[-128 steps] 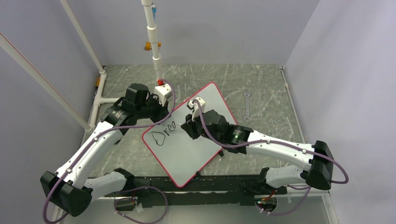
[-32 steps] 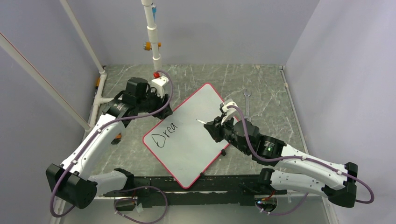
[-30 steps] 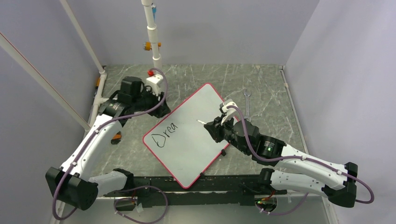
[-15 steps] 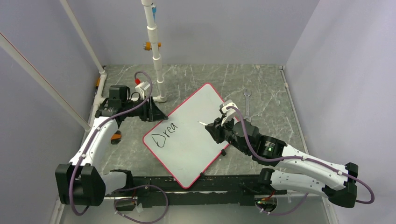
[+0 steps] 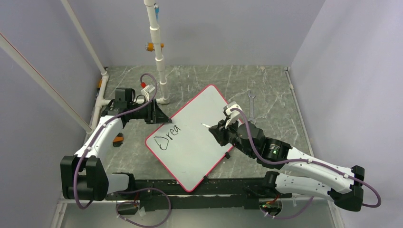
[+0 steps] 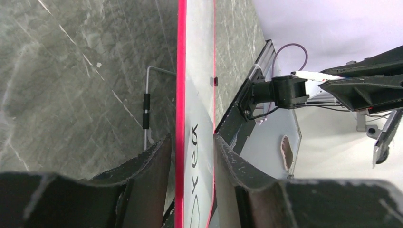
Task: Write a sentence on the whiteboard
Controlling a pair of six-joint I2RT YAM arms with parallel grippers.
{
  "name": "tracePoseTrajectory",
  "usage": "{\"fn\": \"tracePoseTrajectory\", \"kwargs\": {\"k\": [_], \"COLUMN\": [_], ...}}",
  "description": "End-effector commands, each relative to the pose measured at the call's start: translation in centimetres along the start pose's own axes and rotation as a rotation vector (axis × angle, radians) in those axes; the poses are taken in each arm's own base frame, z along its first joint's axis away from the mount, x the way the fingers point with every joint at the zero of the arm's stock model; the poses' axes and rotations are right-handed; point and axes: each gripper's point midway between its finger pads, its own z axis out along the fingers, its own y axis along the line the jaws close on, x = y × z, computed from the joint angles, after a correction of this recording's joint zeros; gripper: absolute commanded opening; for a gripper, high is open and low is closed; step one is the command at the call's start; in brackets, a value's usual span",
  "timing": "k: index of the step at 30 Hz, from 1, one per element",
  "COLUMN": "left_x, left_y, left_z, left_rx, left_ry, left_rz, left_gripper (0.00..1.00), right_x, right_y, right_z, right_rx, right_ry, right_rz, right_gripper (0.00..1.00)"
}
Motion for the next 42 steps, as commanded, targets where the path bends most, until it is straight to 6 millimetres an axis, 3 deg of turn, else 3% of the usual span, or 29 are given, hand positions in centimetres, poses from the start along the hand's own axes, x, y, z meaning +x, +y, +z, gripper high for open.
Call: {"fn": "tracePoseTrajectory", "kwargs": {"k": [1,17,24,31,42], "left_x": [-0.1,0.7,0.4,-1.3,-4.9], "left_y": [-0.3,0.0,-0.4,-1.3,-2.9], "left_z": [0.2,0.6,0.8,0.8,2.4], "left_rx": [0.044,0.067,0.085,0.060,0.021], "left_ry": [-0.003,0.021,0.031,0.035,0.107], "left_rz": [0.001,-0.046,-0.033,0.015,0.130], "left_gripper": [0.41,0.36,0.15,0.00,0.00], "right_x": [-2.4,-2.2,-2.1,-2.3,-2.6], "right_y": [0.3,0.3,0.3,0.4,0.6], "right_z": [-0.6,-0.5,-0.5,-0.7,-0.6], "right_rx": [-0.015,-0.014,-0.014,-0.025,-0.035], "right_ry": [-0.067,-0.071,-0.072,-0.079,-0.086], "right_rz": [0.018,0.024,0.023,0.014,0.004], "right_gripper": [0.00,0.00,0.00,0.00,0.00]}}
